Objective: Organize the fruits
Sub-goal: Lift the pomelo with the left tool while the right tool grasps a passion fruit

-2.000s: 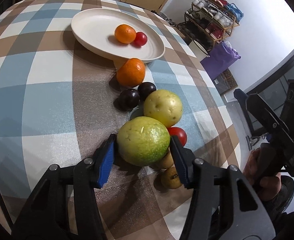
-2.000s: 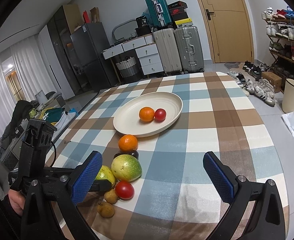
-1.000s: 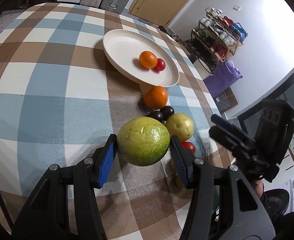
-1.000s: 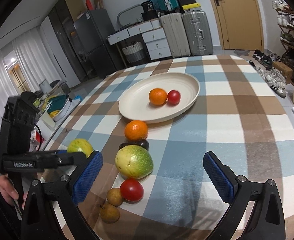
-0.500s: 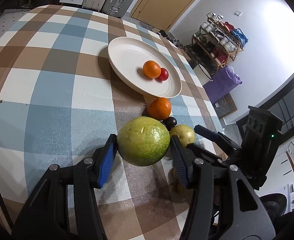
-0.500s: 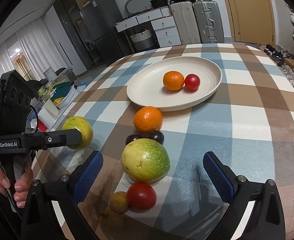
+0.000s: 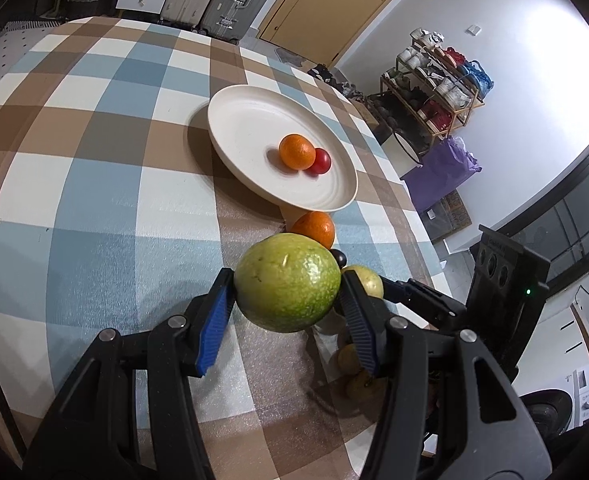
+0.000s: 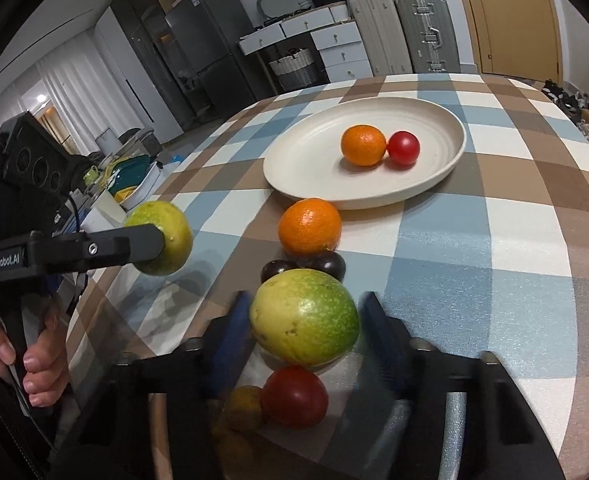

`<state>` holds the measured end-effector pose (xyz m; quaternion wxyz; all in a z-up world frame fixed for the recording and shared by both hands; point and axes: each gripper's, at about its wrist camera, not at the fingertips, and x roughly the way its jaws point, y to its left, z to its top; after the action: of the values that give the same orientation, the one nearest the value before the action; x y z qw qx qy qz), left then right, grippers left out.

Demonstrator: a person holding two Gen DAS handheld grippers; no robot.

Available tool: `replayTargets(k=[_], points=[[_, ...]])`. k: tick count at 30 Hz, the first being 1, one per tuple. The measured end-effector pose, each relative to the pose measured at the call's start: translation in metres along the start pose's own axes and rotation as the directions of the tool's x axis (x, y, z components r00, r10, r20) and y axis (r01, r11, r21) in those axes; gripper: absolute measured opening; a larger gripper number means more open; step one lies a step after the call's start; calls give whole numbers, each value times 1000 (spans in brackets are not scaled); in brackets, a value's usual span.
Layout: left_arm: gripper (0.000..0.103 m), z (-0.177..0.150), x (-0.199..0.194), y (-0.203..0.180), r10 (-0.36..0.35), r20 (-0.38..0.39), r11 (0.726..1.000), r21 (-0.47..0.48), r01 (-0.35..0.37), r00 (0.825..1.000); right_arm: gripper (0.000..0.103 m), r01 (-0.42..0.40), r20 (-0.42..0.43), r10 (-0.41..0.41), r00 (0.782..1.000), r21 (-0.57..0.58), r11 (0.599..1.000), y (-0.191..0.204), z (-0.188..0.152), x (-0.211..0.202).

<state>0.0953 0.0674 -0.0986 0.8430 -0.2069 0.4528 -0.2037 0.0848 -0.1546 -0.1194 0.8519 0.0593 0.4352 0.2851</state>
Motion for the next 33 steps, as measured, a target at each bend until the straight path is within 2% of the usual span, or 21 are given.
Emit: replayTargets(k=[19, 33], points=[[51, 22, 3, -13, 4, 12, 999, 37, -5, 1000, 54, -20, 94, 19, 995, 7, 1000, -3, 10, -29], [51, 69, 16, -26, 10, 24, 997, 79, -12, 1000, 54, -58, 188, 56, 981, 6, 998, -10, 62, -49]])
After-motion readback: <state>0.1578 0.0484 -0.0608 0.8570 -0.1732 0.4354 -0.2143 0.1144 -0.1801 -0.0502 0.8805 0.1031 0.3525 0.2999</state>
